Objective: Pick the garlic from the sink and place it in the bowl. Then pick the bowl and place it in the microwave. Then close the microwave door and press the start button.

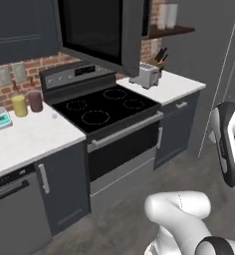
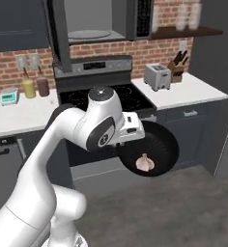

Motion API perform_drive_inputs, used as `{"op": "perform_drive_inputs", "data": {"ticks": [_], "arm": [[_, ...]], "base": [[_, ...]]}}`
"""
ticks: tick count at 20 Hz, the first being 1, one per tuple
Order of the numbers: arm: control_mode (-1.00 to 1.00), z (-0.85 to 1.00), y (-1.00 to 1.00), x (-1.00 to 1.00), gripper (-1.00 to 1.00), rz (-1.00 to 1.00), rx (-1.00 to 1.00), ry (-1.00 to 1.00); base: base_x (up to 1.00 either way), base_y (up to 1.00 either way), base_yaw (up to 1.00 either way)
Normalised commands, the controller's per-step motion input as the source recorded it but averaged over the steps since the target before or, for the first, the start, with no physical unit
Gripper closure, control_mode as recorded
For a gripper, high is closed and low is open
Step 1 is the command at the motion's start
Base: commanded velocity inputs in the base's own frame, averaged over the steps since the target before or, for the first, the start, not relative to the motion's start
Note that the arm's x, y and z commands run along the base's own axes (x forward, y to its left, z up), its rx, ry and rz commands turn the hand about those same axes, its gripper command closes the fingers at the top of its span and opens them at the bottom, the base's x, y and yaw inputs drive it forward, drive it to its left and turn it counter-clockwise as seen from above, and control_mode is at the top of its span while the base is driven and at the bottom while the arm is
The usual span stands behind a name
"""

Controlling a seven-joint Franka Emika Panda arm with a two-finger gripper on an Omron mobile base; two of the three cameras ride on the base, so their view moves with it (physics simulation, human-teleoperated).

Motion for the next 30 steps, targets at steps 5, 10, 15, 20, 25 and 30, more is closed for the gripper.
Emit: {"op": "perform_drive_inputs", "data": {"ticks": [5, 10, 15, 20, 25, 30], "arm": [[1.0, 0.0, 0.0, 0.0, 1.0, 0.0, 0.0, 0.0], [1.0, 0.0, 0.0, 0.0, 1.0, 0.0, 0.0, 0.0], [1.0, 0.0, 0.0, 0.0, 1.0, 0.0, 0.0, 0.0], [1.0, 0.0, 0.0, 0.0, 1.0, 0.0, 0.0, 0.0], [1.0, 0.0, 0.0, 0.0, 1.0, 0.0, 0.0, 0.0], [1.0, 0.0, 0.0, 0.0, 1.0, 0.0, 0.0, 0.0]], "base": [[0.79, -0.8, 0.46], [0.87, -0.62, 0.5], [0.87, -0.26, 0.58], [0.51, -0.4, 0.49], [0.19, -0.58, 0.15], [0.6, -0.34, 0.02]]}}
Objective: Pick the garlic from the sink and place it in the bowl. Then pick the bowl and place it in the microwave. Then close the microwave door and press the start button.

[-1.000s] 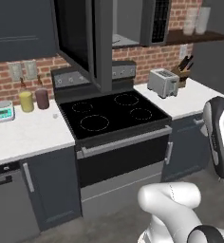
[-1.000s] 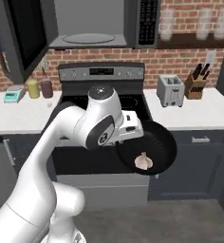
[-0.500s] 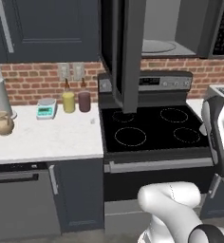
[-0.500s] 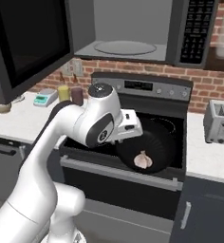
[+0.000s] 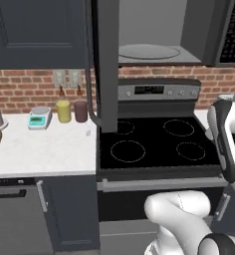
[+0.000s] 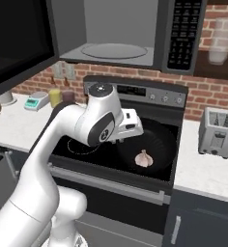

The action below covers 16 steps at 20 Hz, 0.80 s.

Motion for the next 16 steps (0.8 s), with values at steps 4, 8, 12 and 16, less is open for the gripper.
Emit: {"op": "perform_drive_inputs", "data": {"ticks": [4, 8, 12, 16], "arm": [[1.0, 0.0, 0.0, 0.0, 1.0, 0.0, 0.0, 0.0], [1.0, 0.0, 0.0, 0.0, 1.0, 0.0, 0.0, 0.0], [1.0, 0.0, 0.0, 0.0, 1.0, 0.0, 0.0, 0.0], [1.0, 0.0, 0.0, 0.0, 1.0, 0.0, 0.0, 0.0]], "base": [[0.87, -0.15, 0.03], [0.63, -0.08, 0.01], [0.51, 0.0, 0.0], [0.35, 0.0, 0.0]]}}
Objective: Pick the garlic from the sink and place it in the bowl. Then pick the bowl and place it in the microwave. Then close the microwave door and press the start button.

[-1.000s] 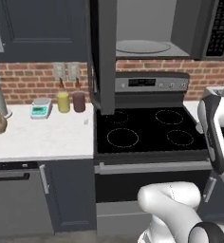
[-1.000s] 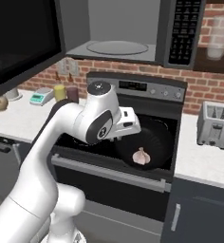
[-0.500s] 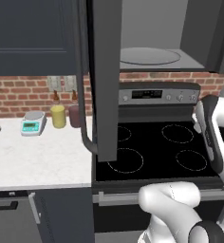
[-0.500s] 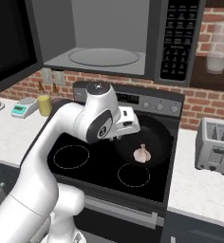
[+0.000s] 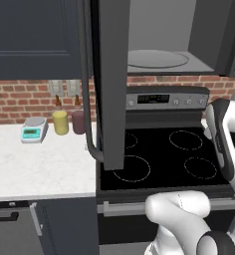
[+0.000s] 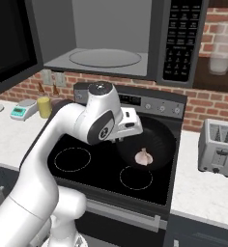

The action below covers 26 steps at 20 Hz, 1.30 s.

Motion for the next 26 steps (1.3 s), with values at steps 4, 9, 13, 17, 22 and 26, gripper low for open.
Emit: {"op": "perform_drive_inputs", "data": {"ticks": [4, 9, 13, 17, 22, 26], "arm": [[1.0, 0.0, 0.0, 0.0, 1.0, 0.0, 0.0, 0.0], [-1.0, 0.0, 0.0, -0.01, 1.0, 0.0, 0.0, 0.0], [-1.0, 0.01, 0.08, -0.39, 1.0, 0.09, 0.0, -0.01], [-1.0, 0.27, 0.26, -0.48, 1.0, 0.32, -0.07, 0.0], [-1.0, 0.53, 0.37, -0.07, 1.0, 0.47, -0.13, -0.01], [-1.0, 0.49, 0.41, 0.0, 1.0, 0.46, -0.16, -0.05]], "base": [[0.13, 0.0, 0.0], [0.01, 0.0, 0.0], [0.0, 0.0, 0.0], [0.0, 0.0, 0.0], [0.0, 0.0, 0.0], [0.0, 0.0, 0.0]]}}
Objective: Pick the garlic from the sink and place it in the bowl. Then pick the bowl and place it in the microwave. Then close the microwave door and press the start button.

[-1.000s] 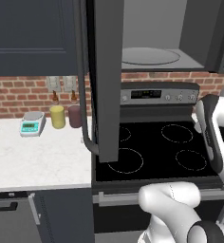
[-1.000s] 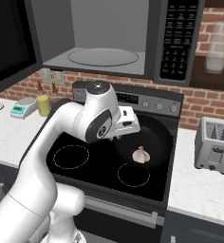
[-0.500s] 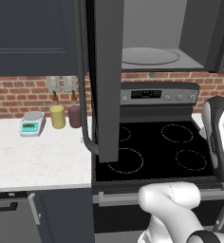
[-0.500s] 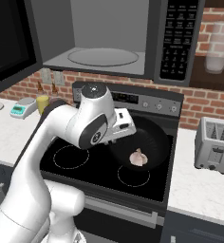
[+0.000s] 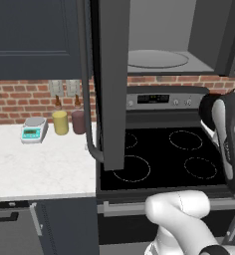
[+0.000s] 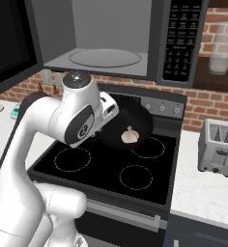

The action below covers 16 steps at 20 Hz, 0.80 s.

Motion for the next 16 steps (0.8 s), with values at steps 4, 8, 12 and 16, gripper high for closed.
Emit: {"op": "perform_drive_inputs", "data": {"ticks": [4, 8, 12, 16], "arm": [[-1.0, 0.57, 0.46, 0.0, 1.0, 0.39, -0.14, -0.04], [-1.0, 0.69, 0.43, -0.14, 1.0, 0.34, -0.15, -0.09], [-1.0, 0.61, 0.37, -0.06, 1.0, 0.28, -0.15, -0.07], [-1.0, 0.43, 0.05, 0.17, 1.0, 0.27, -0.11, -0.02]], "base": [[0.0, 0.0, 0.0], [0.0, 0.0, 0.0], [0.0, 0.0, 0.0], [0.0, 0.0, 0.0]]}}
